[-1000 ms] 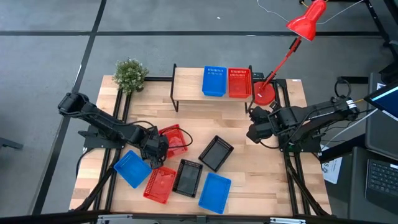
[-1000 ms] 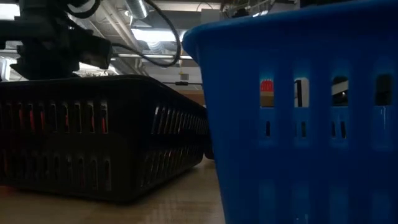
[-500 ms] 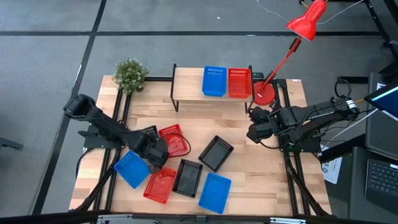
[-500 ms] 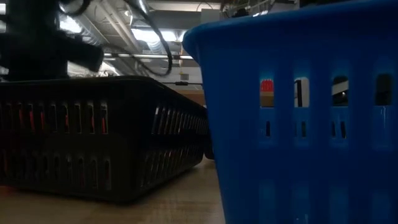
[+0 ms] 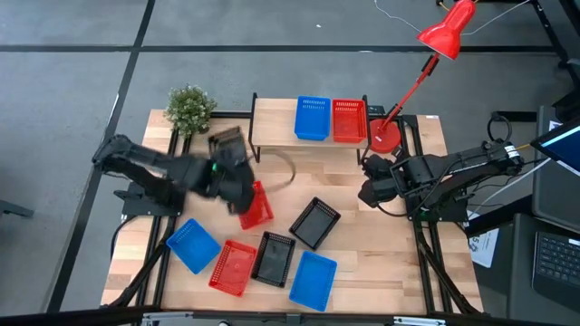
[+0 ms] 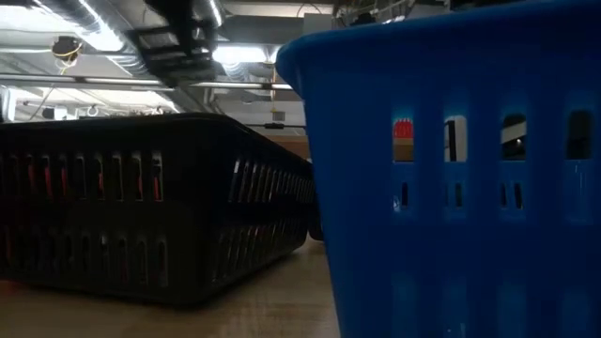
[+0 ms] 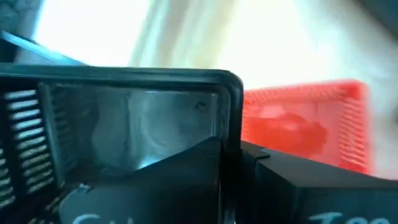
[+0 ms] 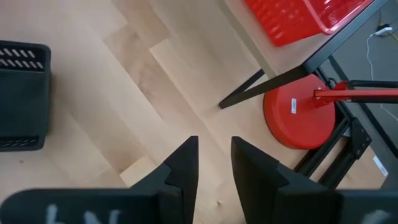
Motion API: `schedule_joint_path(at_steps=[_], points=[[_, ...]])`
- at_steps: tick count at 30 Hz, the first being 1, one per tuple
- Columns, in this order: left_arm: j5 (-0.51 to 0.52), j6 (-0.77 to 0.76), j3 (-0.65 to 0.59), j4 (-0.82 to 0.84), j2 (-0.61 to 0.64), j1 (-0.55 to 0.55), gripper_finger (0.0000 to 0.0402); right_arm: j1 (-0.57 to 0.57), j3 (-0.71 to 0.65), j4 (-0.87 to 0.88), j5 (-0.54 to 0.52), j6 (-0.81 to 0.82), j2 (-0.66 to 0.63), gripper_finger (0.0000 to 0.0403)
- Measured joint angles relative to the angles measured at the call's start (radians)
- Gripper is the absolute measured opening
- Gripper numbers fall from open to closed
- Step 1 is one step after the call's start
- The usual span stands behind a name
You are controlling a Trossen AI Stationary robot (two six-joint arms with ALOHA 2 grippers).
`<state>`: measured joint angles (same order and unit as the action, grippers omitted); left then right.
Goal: Stack baskets on shelf by color
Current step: Put the top left black basket on the shelf
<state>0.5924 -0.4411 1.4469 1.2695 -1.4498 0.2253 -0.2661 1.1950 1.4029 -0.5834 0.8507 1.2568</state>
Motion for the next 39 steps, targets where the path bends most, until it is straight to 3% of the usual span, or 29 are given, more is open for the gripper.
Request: schedule_joint_path(at_steps=[3, 6, 12, 15, 22, 32, 39], points=[[-0.077, 0.26, 0.011, -0.142, -0.001, -0.176, 0.0, 0.0, 0.0, -0.001, -0.004, 0.0, 0.0, 0.0095], [-0.236, 0.477, 0.011, -0.283, -0.015, -0.352, 0.0, 0.0, 0.0, -0.001, -0.002, 0.001, 0.0, 0.0095], [-0.348, 0.679, 0.012, -0.419, -0.077, -0.549, 0.0, 0.0, 0.0, 0.0, 0.008, 0.003, 0.0, 0.0095], [-0.412, 0.72, 0.012, -0.462, -0.129, -0.577, 0.0, 0.0, 0.0, 0.0, 0.009, 0.004, 0.001, 0.0095], [-0.416, 0.74, 0.036, -0.435, -0.22, -0.58, 0.0, 0.0, 0.0, 0.0, 0.013, 0.003, 0.0, 0.0095], [-0.417, 0.724, 0.165, -0.43, -0.229, -0.576, 0.0021, 0.0, 0.0, 0.002, 0.046, -0.026, 0.0, 0.0095], [-0.419, 0.723, 0.174, -0.39, -0.23, -0.58, 0.0036, 0.0, 0.0, 0.004, 0.047, -0.049, 0.0, 0.0095]])
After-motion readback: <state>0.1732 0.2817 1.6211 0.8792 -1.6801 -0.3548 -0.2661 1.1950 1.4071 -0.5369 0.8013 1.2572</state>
